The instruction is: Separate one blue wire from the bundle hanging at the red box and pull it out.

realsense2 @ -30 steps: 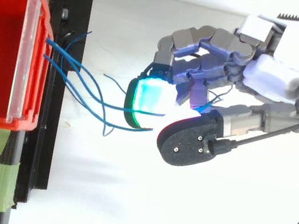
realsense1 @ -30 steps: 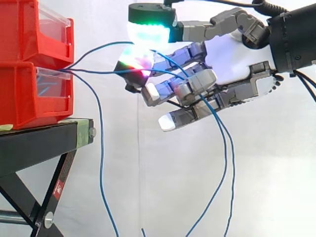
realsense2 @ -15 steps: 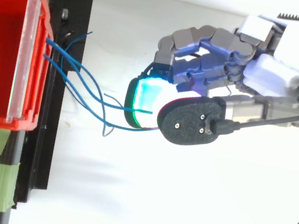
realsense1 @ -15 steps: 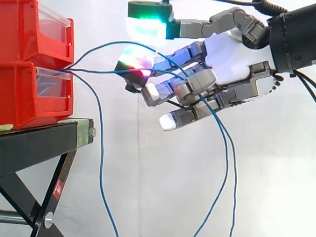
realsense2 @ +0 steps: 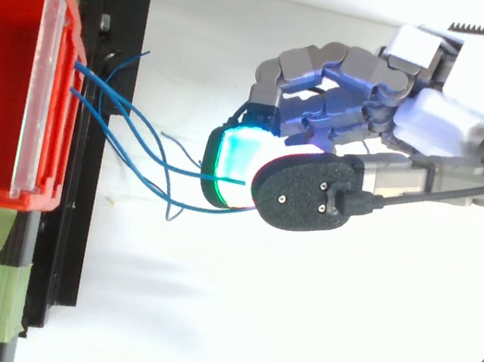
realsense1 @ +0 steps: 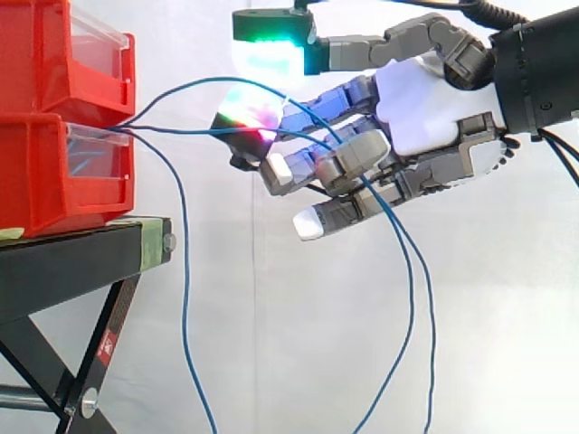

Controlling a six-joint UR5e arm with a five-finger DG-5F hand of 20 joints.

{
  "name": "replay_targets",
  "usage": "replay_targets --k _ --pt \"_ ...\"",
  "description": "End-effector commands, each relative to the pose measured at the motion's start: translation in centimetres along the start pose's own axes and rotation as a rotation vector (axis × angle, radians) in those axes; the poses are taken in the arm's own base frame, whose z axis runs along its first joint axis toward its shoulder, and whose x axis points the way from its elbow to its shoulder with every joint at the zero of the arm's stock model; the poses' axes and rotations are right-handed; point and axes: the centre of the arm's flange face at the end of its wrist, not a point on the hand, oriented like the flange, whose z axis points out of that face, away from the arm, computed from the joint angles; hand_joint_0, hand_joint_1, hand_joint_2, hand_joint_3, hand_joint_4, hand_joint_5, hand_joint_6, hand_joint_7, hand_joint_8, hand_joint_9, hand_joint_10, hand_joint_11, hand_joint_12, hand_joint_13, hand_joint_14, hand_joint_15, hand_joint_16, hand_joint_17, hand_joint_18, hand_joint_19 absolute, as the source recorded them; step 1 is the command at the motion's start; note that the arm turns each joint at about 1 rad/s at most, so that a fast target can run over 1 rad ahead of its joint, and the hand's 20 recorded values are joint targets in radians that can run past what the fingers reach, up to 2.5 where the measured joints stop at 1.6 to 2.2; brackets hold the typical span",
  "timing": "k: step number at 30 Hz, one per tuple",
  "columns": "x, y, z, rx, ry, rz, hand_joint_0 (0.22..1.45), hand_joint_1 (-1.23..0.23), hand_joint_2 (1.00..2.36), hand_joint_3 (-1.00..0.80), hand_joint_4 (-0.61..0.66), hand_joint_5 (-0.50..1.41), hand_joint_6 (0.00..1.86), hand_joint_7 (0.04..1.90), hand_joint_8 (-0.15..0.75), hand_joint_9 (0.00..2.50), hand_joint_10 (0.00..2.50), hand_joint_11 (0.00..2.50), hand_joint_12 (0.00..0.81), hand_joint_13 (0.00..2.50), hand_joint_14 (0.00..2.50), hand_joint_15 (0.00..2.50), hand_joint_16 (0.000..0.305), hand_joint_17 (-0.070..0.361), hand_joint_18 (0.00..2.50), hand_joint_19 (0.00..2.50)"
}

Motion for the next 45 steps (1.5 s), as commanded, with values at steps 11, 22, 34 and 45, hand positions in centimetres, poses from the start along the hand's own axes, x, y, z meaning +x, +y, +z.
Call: replay_targets --k 11,22,34,45 --pt "-0.02 0.01 0.01 0.0 0.0 -0.004 0.59 -0.75 1.03 -0.14 -0.05 -0.19 0.83 1.2 0.305 0.68 0.01 1.48 0.368 0.79 0.52 1.63 0.043 0.097 0.55 0.74" --pt "-0.02 0.01 0.01 0.0 0.0 -0.004 0.54 -0.6 1.01 -0.44 0.17 -0.19 0.76 1.19 0.316 0.61 0.01 1.5 0.381 0.74 0.38 1.67 0.047 0.106 0.53 0.78" --pt "-0.04 0.01 0.01 0.0 -0.002 -0.004 0.53 -0.69 1.0 -0.5 0.19 -0.2 0.75 1.21 0.316 0.58 0.01 1.51 0.387 0.72 0.36 1.68 0.049 0.11 0.51 0.77" --pt "-0.05 -0.03 -0.03 0.004 -0.001 -0.004 0.59 -0.71 1.01 -0.39 0.18 -0.2 0.81 1.17 0.3 0.59 0.01 1.49 0.359 0.74 0.25 1.73 0.045 0.102 0.5 0.78"
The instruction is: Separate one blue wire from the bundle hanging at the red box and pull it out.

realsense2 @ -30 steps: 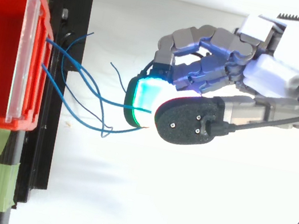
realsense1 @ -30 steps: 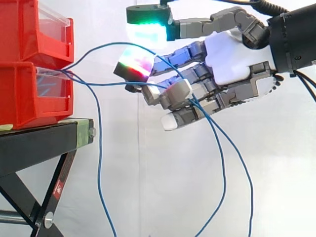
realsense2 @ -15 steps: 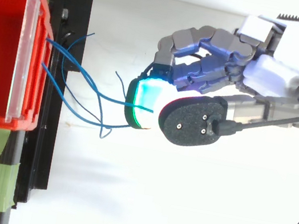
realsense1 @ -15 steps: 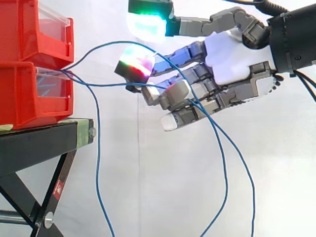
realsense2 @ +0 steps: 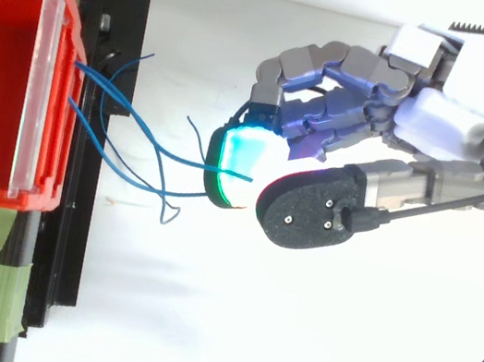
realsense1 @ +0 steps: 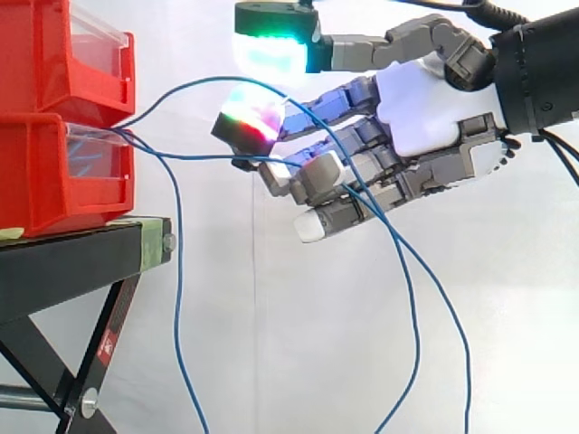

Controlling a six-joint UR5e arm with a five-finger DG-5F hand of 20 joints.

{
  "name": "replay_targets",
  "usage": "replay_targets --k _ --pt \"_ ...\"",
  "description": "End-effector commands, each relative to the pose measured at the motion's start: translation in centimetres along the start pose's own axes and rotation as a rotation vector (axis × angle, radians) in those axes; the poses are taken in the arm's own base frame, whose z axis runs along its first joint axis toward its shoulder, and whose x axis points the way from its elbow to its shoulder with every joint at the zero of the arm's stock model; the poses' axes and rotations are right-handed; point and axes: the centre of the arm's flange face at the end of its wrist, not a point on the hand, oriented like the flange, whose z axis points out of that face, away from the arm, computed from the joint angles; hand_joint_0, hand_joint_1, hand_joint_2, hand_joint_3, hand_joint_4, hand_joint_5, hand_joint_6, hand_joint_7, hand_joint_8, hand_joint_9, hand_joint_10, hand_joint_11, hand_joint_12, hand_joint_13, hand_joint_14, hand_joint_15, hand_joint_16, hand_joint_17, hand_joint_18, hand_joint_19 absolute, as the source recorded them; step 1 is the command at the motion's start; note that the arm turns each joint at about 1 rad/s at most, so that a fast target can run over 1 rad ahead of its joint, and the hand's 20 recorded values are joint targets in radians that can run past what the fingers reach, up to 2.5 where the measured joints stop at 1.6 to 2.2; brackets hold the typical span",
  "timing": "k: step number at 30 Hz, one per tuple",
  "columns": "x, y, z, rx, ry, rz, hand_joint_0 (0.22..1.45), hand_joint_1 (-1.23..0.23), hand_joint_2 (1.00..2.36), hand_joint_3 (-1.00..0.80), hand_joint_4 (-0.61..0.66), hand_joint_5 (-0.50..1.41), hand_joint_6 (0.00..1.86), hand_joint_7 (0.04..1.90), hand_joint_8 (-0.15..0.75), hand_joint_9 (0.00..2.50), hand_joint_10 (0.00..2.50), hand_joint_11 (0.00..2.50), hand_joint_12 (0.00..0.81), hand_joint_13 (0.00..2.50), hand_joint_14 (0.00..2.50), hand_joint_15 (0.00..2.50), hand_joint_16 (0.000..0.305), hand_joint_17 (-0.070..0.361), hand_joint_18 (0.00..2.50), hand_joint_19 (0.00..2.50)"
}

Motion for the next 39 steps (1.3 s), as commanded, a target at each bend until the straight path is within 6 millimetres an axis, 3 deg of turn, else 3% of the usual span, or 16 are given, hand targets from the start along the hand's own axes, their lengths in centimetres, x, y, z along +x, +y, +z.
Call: replay_targets --k 1,9,21,26,34,39 --pt "-0.03 0.0 0.0 0.001 0.0 0.0 0.59 -0.7 1.01 -0.38 0.18 -0.2 0.81 1.17 0.3 0.59 0.01 1.49 0.361 0.75 0.26 1.73 0.045 0.101 0.5 0.78" --pt "-0.02 0.01 0.01 -0.001 0.0 -0.001 0.6 -0.71 1.02 -0.34 0.16 -0.19 0.81 1.18 0.3 0.6 0.01 1.48 0.36 0.75 0.25 1.73 0.045 0.1 0.51 0.77" --pt "-0.02 0.01 0.01 -0.001 0.0 -0.001 0.6 -0.75 1.03 -0.2 0.03 -0.19 0.83 1.19 0.302 0.6 0.02 1.47 0.364 0.75 0.25 1.74 0.044 0.099 0.51 0.76" --pt "-0.01 0.02 0.02 -0.002 0.0 0.0 0.6 -0.77 1.03 -0.14 -0.05 -0.18 0.82 1.21 0.3 0.62 0.02 1.45 0.372 0.77 0.0 1.76 0.044 0.099 0.51 0.74" --pt "-0.02 0.01 0.01 -0.001 0.0 -0.001 0.59 -0.78 1.04 -0.08 -0.13 -0.17 0.82 1.25 0.294 0.64 0.02 1.33 0.385 0.69 0.02 1.48 0.043 0.098 0.5 0.71" --pt "-0.02 0.01 0.01 -0.001 0.0 -0.001 0.59 -0.79 1.04 -0.04 -0.17 -0.17 0.82 1.27 0.276 0.61 0.02 1.17 0.368 0.51 0.03 1.15 0.043 0.097 0.43 0.67"
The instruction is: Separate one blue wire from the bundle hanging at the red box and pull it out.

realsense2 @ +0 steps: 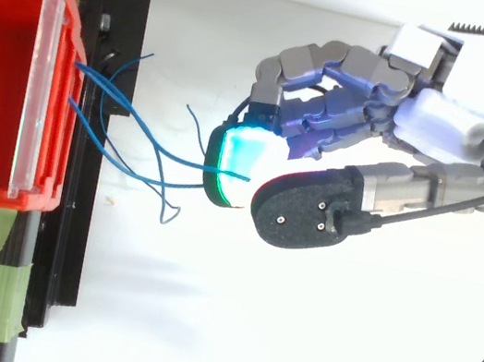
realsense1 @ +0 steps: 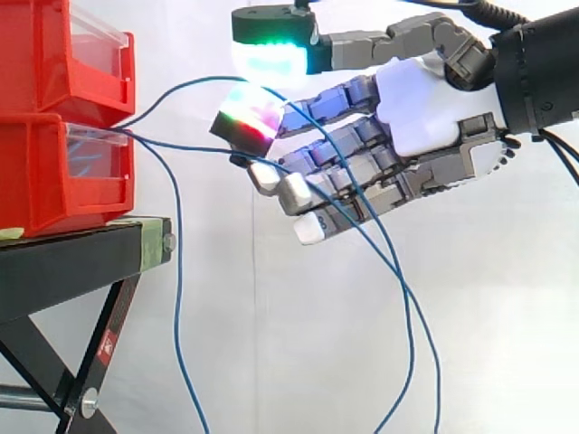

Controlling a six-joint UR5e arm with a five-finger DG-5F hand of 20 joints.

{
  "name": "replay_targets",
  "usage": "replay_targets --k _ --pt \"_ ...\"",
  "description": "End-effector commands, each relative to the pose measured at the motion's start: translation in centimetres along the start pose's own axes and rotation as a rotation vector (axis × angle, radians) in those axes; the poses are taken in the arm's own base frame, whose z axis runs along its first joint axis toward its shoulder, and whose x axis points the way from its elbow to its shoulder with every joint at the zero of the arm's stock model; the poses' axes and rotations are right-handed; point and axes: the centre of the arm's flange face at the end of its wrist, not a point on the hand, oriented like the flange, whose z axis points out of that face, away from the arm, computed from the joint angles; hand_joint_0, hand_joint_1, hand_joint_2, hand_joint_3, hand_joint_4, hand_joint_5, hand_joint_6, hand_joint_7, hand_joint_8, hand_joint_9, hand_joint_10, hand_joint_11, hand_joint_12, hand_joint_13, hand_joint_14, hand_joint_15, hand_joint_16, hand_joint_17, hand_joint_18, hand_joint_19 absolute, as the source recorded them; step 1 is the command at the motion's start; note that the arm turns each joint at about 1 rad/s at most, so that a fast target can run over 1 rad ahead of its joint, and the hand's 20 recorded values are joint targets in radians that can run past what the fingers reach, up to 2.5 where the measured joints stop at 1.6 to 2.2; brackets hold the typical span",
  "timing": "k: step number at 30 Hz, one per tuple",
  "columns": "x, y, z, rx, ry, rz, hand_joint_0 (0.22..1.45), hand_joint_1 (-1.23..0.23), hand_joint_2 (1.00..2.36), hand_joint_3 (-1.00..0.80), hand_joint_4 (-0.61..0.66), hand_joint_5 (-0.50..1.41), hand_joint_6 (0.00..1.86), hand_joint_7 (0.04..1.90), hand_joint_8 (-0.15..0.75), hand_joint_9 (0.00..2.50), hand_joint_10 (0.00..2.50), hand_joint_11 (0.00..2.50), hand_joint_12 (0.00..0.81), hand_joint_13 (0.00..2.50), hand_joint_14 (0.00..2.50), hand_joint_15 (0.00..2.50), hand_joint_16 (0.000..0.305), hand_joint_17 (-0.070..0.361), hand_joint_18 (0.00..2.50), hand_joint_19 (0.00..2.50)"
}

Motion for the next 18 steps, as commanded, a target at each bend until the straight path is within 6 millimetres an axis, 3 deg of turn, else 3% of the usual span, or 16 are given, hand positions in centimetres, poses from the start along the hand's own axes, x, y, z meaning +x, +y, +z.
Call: replay_targets --k 1,18 --pt "-0.06 0.0 0.01 0.0 -0.001 0.0 0.59 -0.79 1.04 -0.03 -0.18 -0.17 0.83 1.28 0.274 0.61 0.02 1.14 0.362 0.48 0.03 1.1 0.043 0.097 0.41 0.66" --pt "-0.09 -0.16 -0.06 0.01 -0.008 -0.015 0.59 -0.81 1.04 0.03 -0.25 -0.16 0.83 1.31 0.258 0.59 0.03 1.02 0.322 0.31 0.03 0.84 0.044 0.099 0.26 0.56"
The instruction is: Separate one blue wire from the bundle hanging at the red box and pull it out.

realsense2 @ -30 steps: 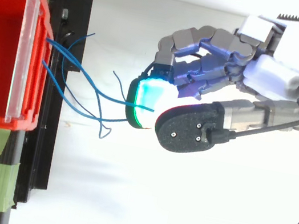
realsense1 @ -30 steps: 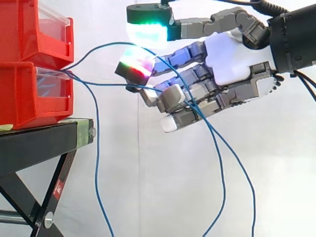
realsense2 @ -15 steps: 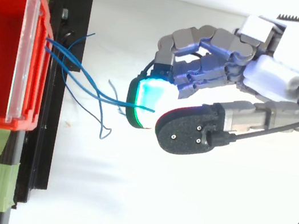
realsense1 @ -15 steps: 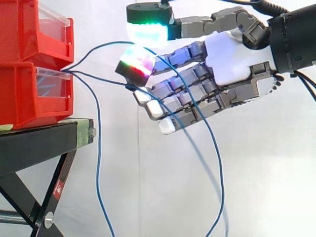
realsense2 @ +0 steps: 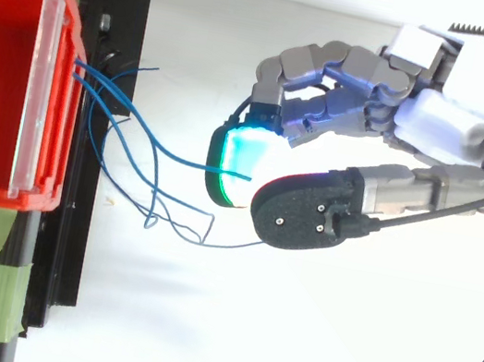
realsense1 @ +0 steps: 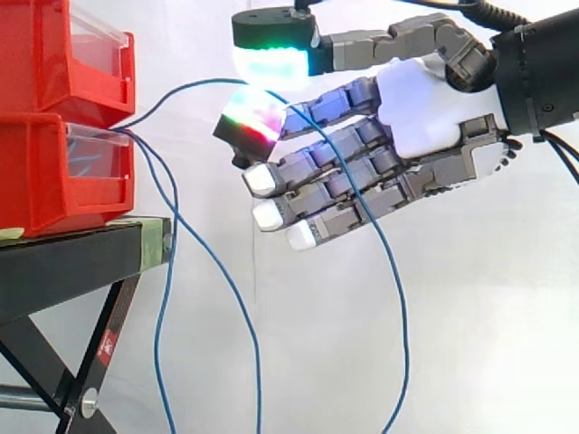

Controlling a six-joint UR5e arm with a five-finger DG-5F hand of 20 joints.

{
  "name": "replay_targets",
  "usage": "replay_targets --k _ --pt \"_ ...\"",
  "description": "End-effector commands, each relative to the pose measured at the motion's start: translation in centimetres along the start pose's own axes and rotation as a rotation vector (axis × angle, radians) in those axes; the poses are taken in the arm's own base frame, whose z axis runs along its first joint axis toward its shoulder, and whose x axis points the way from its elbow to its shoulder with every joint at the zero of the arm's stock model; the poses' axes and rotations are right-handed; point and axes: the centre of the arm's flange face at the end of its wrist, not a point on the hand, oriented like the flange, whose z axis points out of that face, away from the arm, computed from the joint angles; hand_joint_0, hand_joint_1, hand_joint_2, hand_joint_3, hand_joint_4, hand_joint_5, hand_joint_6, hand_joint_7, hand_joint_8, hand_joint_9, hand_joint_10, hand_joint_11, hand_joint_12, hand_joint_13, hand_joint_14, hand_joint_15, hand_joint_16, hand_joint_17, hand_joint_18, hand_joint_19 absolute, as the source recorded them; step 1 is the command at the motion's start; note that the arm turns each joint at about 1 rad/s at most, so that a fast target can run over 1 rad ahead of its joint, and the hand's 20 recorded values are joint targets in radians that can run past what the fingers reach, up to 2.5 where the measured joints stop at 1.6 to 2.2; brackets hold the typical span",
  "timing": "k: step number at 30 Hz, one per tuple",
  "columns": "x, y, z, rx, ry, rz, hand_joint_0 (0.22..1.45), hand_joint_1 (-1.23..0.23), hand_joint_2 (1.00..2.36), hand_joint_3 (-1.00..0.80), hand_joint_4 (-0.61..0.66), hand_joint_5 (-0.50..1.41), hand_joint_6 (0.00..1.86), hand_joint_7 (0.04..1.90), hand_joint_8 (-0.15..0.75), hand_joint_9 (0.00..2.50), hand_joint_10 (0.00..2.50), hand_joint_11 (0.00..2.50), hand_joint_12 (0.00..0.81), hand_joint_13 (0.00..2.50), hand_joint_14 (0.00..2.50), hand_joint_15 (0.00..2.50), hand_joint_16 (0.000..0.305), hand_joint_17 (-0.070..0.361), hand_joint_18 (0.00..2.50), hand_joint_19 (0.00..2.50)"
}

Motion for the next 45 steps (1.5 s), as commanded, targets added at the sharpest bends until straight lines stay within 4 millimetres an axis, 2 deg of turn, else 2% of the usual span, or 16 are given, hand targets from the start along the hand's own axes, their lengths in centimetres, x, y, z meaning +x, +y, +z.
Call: replay_targets --k 1,5,12,13,15,19,30,36,45 --pt "-0.1 -0.2 -0.1 0.013 -0.01 -0.02 0.6 -0.81 1.04 0.03 -0.25 -0.15 0.83 1.3 0.259 0.59 0.03 1.0 0.321 0.31 0.03 0.83 0.044 0.099 0.26 0.56" --pt "-0.4 -0.5 -0.4 0.045 -0.016 -0.068 0.59 -0.81 1.04 0.03 -0.25 -0.16 0.83 1.31 0.257 0.59 0.03 1.0 0.318 0.3 0.03 0.81 0.044 0.1 0.26 0.55" --pt "-0.5 -2.2 -1.2 0.091 -0.009 -0.118 0.6 -0.8 1.04 0.03 -0.25 -0.16 0.83 1.3 0.257 0.59 0.03 1.0 0.317 0.3 0.03 0.79 0.044 0.1 0.25 0.54" --pt "-0.5 -3.6 -1.7 0.115 -0.005 -0.126 0.6 -0.8 1.04 0.02 -0.25 -0.16 0.83 1.3 0.255 0.59 0.02 1.0 0.317 0.3 0.03 0.79 0.044 0.1 0.25 0.55" --pt "-0.5 -5.1 -2.1 0.124 -0.001 -0.116 0.6 -0.8 1.04 0.02 -0.25 -0.16 0.83 1.29 0.256 0.59 0.03 1.01 0.316 0.29 0.03 0.79 0.044 0.1 0.25 0.55" --pt "-0.3 -6.6 -2.4 0.108 0.0 -0.079 0.6 -0.8 1.04 0.02 -0.26 -0.16 0.83 1.29 0.256 0.59 0.02 1.01 0.316 0.29 0.03 0.78 0.044 0.1 0.25 0.55" --pt "-0.1 -8.5 -3.5 0.149 -0.005 -0.089 0.6 -0.8 1.04 0.02 -0.25 -0.16 0.84 1.29 0.255 0.6 0.03 1.0 0.317 0.3 0.03 0.77 0.044 0.1 0.26 0.55" --pt "-0.8 -10.6 -5.2 0.175 -0.003 -0.076 0.6 -0.8 1.04 0.02 -0.25 -0.16 0.84 1.28 0.256 0.6 0.03 1.0 0.316 0.31 0.03 0.76 0.045 0.1 0.26 0.55" --pt "-1.9 -11.3 -7.1 0.161 -0.031 -0.068 0.6 -0.8 1.04 0.02 -0.26 -0.16 0.84 1.28 0.254 0.6 0.03 1.0 0.316 0.31 0.03 0.77 0.045 0.1 0.27 0.55"
